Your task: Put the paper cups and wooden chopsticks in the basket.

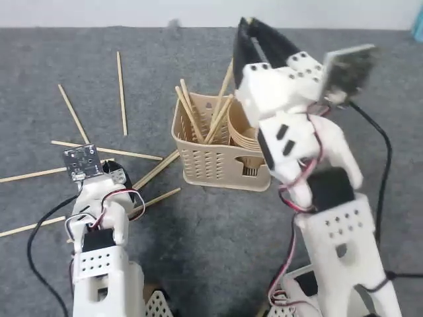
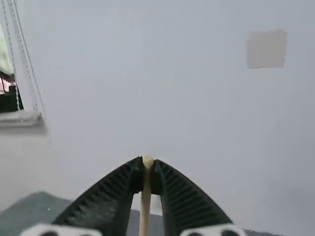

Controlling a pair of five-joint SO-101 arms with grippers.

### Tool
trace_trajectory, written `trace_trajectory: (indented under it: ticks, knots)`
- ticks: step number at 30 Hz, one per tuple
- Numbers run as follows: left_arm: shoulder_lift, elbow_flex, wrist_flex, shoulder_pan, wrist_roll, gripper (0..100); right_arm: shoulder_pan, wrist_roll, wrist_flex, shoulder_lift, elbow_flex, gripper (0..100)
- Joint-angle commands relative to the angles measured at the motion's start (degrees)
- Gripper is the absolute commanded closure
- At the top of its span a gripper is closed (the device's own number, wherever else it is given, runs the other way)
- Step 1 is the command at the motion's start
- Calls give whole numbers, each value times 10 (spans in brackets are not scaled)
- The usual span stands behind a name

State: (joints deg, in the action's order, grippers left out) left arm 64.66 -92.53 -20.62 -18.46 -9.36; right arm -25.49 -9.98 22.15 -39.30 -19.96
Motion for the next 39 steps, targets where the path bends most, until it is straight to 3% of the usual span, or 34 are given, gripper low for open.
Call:
trace_trajectory:
  ticks: [1,5,11,19,25,33,36,39]
  knots:
    - [10,2,13,-4,6,987,-16,17,-12,7,-4,991]
    - [10,2,13,-4,6,987,-43,18,13,10,-32,983]
    - [10,3,12,-4,6,987,-65,16,102,5,-33,835]
    - [10,3,12,-4,6,987,-16,13,270,-55,47,892]
    - [10,3,12,-4,6,987,78,13,464,-142,64,995]
    - [10,3,11,-4,6,987,281,18,673,-167,52,991]
    - [10,3,11,-4,6,987,343,55,713,-162,-2,992]
    - [10,3,11,-4,6,987,398,129,678,-148,-89,992]
